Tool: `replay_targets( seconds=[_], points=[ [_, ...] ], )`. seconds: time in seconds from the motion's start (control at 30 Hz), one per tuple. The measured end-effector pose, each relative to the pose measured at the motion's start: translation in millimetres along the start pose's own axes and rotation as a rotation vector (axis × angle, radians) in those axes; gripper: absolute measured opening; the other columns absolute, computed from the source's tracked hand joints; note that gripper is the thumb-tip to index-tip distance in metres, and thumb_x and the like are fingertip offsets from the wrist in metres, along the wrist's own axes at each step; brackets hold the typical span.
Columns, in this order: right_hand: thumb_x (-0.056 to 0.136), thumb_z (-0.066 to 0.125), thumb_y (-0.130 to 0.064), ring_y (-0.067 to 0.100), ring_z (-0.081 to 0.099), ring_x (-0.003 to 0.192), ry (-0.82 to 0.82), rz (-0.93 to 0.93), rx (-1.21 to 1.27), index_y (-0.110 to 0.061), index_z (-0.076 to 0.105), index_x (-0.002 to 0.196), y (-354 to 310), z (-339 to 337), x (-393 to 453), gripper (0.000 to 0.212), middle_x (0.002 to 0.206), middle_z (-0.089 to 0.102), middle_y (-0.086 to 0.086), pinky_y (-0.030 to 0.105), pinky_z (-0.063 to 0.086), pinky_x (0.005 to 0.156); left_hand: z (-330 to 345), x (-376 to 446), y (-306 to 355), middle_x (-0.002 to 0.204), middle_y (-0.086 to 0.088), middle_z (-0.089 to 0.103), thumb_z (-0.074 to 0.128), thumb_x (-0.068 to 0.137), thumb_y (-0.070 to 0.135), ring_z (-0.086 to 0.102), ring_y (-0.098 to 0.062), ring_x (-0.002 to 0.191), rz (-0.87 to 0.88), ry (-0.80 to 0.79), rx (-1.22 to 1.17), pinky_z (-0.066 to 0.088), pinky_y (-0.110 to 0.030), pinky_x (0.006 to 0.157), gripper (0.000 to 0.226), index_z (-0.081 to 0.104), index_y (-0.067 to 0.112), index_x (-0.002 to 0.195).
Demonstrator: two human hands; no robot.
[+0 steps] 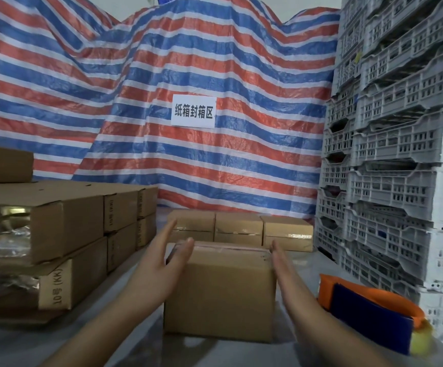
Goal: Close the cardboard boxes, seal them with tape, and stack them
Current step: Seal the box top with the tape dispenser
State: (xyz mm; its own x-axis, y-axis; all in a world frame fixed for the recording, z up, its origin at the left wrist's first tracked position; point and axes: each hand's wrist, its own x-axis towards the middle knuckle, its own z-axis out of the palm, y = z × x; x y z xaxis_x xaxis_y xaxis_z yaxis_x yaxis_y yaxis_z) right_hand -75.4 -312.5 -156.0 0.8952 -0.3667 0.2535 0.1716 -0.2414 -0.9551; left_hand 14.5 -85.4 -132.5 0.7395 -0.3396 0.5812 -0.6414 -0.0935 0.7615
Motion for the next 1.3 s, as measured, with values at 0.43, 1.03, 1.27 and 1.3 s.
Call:
replay_targets(
  seconds=[0.43, 1.03, 1.27, 1.3],
  points=[
    [0.068, 0.041, -0.086, 0.019, 0.042, 0.137, -0.019, -0.037, -0.116, -0.056, 0.004, 0.153, 11, 12, -18, 0.098, 0.157, 0.034, -0.007, 0.049, 0.038, 0.115, 13, -21, -29, 0.139, 0.01, 0.048, 0.042, 0.064, 0.084, 0.046, -0.018, 0.126, -0.338, -0.052, -0.17, 0.034, -0.052, 0.112, 0.086, 0.029, 0.055, 0.145],
    [0.099, 0.042, -0.059, 0.028, 0.064, 0.113, 0.169, 0.224, -0.083, -0.016, 0.063, 0.129, -27, 20, 69, 0.056, 0.122, 0.069, 0.009, 0.044, 0.051, 0.1, 16, 63, -26, 0.12, -0.01, 0.063, 0.051, 0.1, 0.033, 0.06, -0.025, 0.107, -0.602, -0.048, -0.254, 0.046, -0.037, 0.093, 0.038, 0.051, 0.015, 0.134],
    [0.083, 0.058, -0.071, 0.031, 0.071, 0.105, 0.043, 0.35, 0.236, -0.024, 0.074, 0.111, 4, 16, 79, 0.057, 0.107, 0.076, 0.009, 0.049, 0.053, 0.099, 16, 68, -52, 0.108, -0.011, 0.068, 0.057, 0.097, 0.034, 0.065, -0.025, 0.097, -0.672, 0.027, -0.415, 0.046, -0.032, 0.068, 0.038, 0.053, 0.016, 0.13],
    [0.08, 0.059, -0.075, 0.032, 0.073, 0.101, 0.022, 0.373, 0.272, -0.026, 0.078, 0.105, 10, 17, 79, 0.058, 0.107, 0.077, 0.011, 0.049, 0.056, 0.093, 17, 66, -55, 0.108, -0.012, 0.069, 0.057, 0.096, 0.037, 0.065, -0.026, 0.096, -0.688, 0.029, -0.41, 0.046, -0.033, 0.067, 0.04, 0.054, 0.017, 0.13]
  ],
)
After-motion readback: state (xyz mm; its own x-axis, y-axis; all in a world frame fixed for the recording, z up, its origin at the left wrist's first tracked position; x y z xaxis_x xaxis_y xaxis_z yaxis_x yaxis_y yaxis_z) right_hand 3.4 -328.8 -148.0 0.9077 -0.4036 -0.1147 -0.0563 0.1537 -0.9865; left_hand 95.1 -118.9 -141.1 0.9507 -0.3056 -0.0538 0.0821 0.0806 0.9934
